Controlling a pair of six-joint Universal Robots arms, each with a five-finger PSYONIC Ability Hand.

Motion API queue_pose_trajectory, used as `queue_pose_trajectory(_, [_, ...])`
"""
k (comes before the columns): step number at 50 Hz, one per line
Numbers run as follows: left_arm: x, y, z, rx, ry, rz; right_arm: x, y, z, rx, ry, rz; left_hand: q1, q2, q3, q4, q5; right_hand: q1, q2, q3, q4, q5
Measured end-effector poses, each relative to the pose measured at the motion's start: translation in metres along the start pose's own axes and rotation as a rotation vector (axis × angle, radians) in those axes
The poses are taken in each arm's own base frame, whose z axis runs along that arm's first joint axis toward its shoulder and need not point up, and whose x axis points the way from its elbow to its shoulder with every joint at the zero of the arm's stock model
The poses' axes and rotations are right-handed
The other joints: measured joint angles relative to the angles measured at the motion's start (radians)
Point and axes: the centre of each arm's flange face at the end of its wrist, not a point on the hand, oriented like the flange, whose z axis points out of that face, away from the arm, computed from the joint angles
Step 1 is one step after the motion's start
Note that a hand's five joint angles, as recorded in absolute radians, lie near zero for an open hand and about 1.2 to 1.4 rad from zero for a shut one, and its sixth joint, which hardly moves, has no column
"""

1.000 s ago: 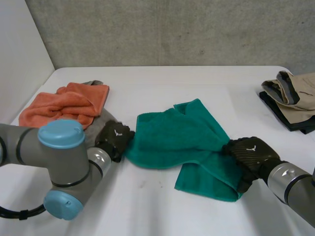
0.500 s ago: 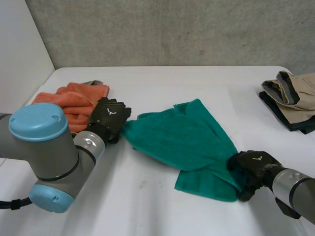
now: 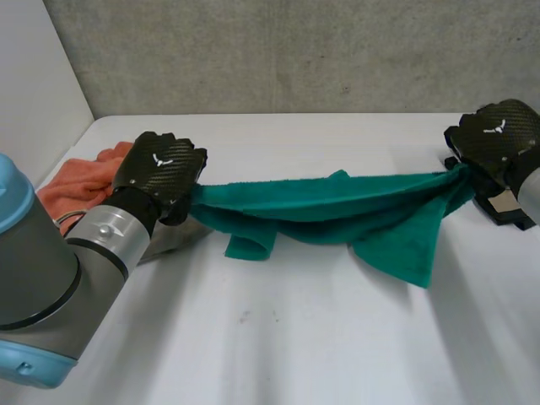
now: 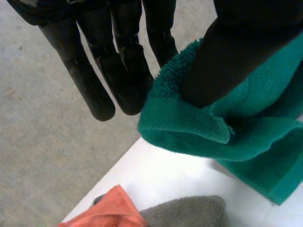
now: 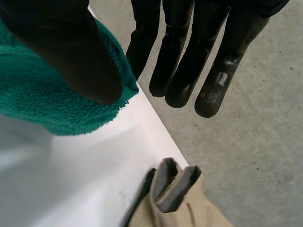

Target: Fold the laundry.

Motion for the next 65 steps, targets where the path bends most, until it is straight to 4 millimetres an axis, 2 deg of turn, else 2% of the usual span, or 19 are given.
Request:
queue_pose_trajectory(6, [0.003, 0.009, 0.010, -0.025, 0.010, -0.033, -0.004, 0.009, 0.029, -0.037, -0.042, -0.088, 0.000, 0.000, 0.000, 0.000, 0.000, 0.012, 0.001, 0.000, 0.000, 0.000])
queue_pose_trajectory(8, [0.008, 0.019, 0.031, -0.039, 0.017, -0.035, -0.010, 0.019, 0.051, -0.050, -0.063, -0.118, 0.000, 0.001, 0.003, 0.000, 0.000, 0.020, 0.010, 0.000, 0.000, 0.007])
queue_pose_trajectory(11, [0.008, 0.020, 0.035, -0.039, 0.017, -0.034, -0.011, 0.020, 0.054, -0.051, -0.065, -0.121, 0.000, 0.001, 0.003, 0.000, 0.000, 0.020, 0.010, 0.000, 0.000, 0.008])
queue_pose_trajectory(12, [0.006, 0.018, 0.060, -0.006, 0.001, -0.028, -0.012, 0.022, 0.066, -0.039, -0.058, -0.133, 0.000, 0.001, 0.003, 0.000, 0.000, 0.020, 0.010, 0.000, 0.000, 0.011])
queue_pose_trajectory(15, [-0.007, -0.004, 0.092, 0.104, -0.053, -0.014, 0.002, 0.007, 0.104, 0.103, 0.084, -0.177, 0.000, 0.001, 0.005, 0.002, 0.000, 0.020, 0.010, 0.000, 0.004, 0.011])
queue_pose_trajectory(17, [-0.013, -0.017, 0.102, 0.162, -0.081, -0.009, 0.010, -0.002, 0.111, 0.157, 0.140, -0.188, 0.000, 0.001, 0.005, 0.003, 0.000, 0.020, 0.010, 0.000, 0.005, 0.011])
queue_pose_trajectory(19, [-0.031, -0.049, 0.119, 0.313, -0.156, 0.002, 0.032, -0.029, 0.122, 0.313, 0.297, -0.217, 0.000, 0.001, 0.005, 0.004, 0.000, 0.020, 0.010, 0.000, 0.005, 0.011])
queue_pose_trajectory(24, [-0.057, -0.103, 0.122, 0.559, -0.288, 0.010, 0.062, -0.076, 0.113, 0.547, 0.487, -0.246, 0.000, 0.001, 0.005, 0.004, 0.000, 0.020, 0.010, 0.000, 0.005, 0.011])
queue_pose_trajectory(30, [-0.063, -0.117, 0.102, 0.629, -0.332, 0.005, 0.059, -0.092, 0.092, 0.634, 0.432, -0.246, 0.000, 0.001, 0.005, 0.004, 0.001, 0.020, 0.010, 0.000, 0.005, 0.017])
queue_pose_trajectory(35, [-0.051, -0.094, 0.085, 0.542, -0.294, 0.002, 0.032, -0.072, 0.076, 0.543, 0.235, -0.211, 0.000, 0.001, 0.005, 0.004, 0.000, 0.020, 0.010, 0.000, 0.005, 0.017])
queue_pose_trajectory(37, [-0.037, -0.064, 0.075, 0.436, -0.245, 0.000, 0.007, -0.048, 0.062, 0.417, 0.074, -0.167, 0.000, 0.001, 0.006, 0.004, 0.000, 0.020, 0.010, 0.000, 0.005, 0.017])
queue_pose_trajectory(39, [-0.037, -0.064, 0.075, 0.436, -0.245, 0.000, 0.007, -0.048, 0.062, 0.417, 0.074, -0.167, 0.000, 0.001, 0.006, 0.004, 0.000, 0.020, 0.010, 0.000, 0.005, 0.017])
queue_pose_trajectory(40, [-0.024, -0.036, 0.067, 0.340, -0.201, -0.002, -0.015, -0.026, 0.050, 0.300, -0.053, -0.128, 0.000, 0.001, 0.006, 0.004, 0.000, 0.020, 0.010, 0.000, 0.005, 0.017])
queue_pose_trajectory(42, [-0.020, -0.027, 0.064, 0.312, -0.188, -0.003, -0.023, -0.018, 0.047, 0.264, -0.089, -0.117, 0.000, 0.001, 0.006, 0.004, 0.000, 0.020, 0.010, 0.000, 0.005, 0.017])
queue_pose_trajectory(43, [-0.009, -0.006, 0.058, 0.240, -0.154, -0.004, -0.043, 0.004, 0.042, 0.167, -0.184, -0.095, 0.000, 0.001, 0.006, 0.004, 0.000, -0.074, -0.111, -0.122, -0.122, -0.087])
queue_pose_trajectory(47, [0.006, 0.024, 0.051, 0.146, -0.107, -0.006, -0.071, 0.037, 0.041, 0.046, -0.291, -0.077, 0.000, 0.001, 0.006, 0.004, 0.000, -0.554, -0.667, -0.672, -0.672, -0.632])
queue_pose_trajectory(49, [0.010, 0.032, 0.050, 0.121, -0.095, -0.007, -0.078, 0.047, 0.042, 0.017, -0.312, -0.066, 0.000, 0.001, 0.006, 0.004, 0.000, -0.620, -0.768, -0.775, -0.765, -0.730])
queue_pose_trajectory(56, [0.011, 0.031, 0.049, 0.113, -0.090, -0.008, -0.076, 0.069, 0.051, -0.056, -0.288, 0.125, 0.000, 0.001, 0.006, 0.004, 0.000, -0.769, -0.951, -0.972, -0.953, -0.911])
queue_pose_trajectory(65, [-0.011, -0.019, 0.034, 0.225, -0.136, -0.012, -0.027, 0.095, 0.053, -0.142, -0.125, 0.558, 0.000, 0.001, 0.006, 0.004, 0.000, -0.770, -0.951, -0.972, -0.953, -0.911])
